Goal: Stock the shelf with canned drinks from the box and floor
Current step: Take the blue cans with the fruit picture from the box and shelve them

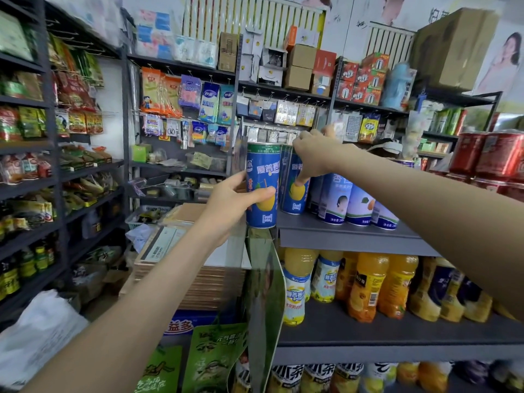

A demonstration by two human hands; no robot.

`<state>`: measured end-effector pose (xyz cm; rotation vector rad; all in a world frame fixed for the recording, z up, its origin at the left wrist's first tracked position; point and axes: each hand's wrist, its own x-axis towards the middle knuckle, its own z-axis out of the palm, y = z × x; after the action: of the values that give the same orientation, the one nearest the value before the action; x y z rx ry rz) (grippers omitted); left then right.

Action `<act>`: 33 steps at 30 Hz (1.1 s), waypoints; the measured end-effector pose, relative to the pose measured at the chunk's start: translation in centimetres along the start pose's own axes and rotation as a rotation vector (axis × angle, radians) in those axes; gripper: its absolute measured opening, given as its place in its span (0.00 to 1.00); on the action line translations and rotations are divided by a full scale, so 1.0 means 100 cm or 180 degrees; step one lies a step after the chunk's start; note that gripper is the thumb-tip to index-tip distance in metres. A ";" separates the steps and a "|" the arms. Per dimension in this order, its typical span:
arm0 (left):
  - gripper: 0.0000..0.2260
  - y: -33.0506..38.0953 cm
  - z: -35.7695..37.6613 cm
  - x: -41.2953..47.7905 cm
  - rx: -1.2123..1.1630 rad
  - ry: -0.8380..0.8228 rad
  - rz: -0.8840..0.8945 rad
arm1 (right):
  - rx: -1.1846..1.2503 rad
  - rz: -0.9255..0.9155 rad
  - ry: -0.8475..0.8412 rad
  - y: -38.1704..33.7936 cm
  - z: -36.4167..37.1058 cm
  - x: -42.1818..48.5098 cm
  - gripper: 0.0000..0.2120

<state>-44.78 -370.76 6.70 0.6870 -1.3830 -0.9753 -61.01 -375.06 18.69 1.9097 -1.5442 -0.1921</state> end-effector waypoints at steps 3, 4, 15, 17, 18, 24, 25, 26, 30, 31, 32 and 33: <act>0.13 0.003 0.011 0.002 0.0105 -0.0078 0.0104 | 0.0196 -0.0055 -0.0082 0.004 -0.004 -0.003 0.38; 0.13 0.004 0.016 0.004 0.0131 -0.0103 0.0129 | 0.0338 -0.0033 -0.0044 0.008 -0.006 -0.004 0.40; 0.14 -0.004 0.067 0.025 0.0658 -0.0107 0.0060 | 0.1194 0.0115 0.0322 0.063 0.006 -0.060 0.22; 0.17 -0.007 0.070 0.028 0.0727 -0.0052 0.0034 | 0.1256 0.0119 0.0368 0.063 0.012 -0.065 0.22; 0.20 -0.008 0.071 0.028 0.0834 -0.0034 0.0020 | 0.1304 0.0121 0.0411 0.063 0.015 -0.066 0.22; 0.25 -0.006 0.075 0.028 0.2118 0.0212 0.0193 | 0.1634 0.0162 0.0521 0.063 0.022 -0.067 0.22; 0.25 -0.005 0.076 0.028 0.2297 0.0247 0.0189 | 0.1710 0.0144 0.0525 0.063 0.022 -0.069 0.22; 0.25 -0.003 0.078 0.027 0.2372 0.0259 0.0178 | 0.1799 0.0122 0.0539 0.064 0.021 -0.070 0.22; 0.23 -0.002 0.089 0.024 0.2200 0.0336 0.0112 | 0.1956 0.0064 0.0544 0.066 0.022 -0.073 0.23; 0.22 -0.002 0.092 0.023 0.2159 0.0379 0.0105 | 0.1963 0.0079 0.0544 0.067 0.023 -0.072 0.23; 0.22 -0.003 0.094 0.023 0.2146 0.0419 0.0106 | 0.1941 0.0101 0.0537 0.067 0.025 -0.071 0.23; 0.21 -0.004 0.095 0.023 0.2156 0.0457 0.0114 | 0.1878 0.0112 0.0527 0.066 0.027 -0.070 0.23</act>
<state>-54.37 -371.55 8.48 1.2008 -1.5935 -0.3991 -69.81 -370.28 18.42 2.2623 -1.6349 0.4782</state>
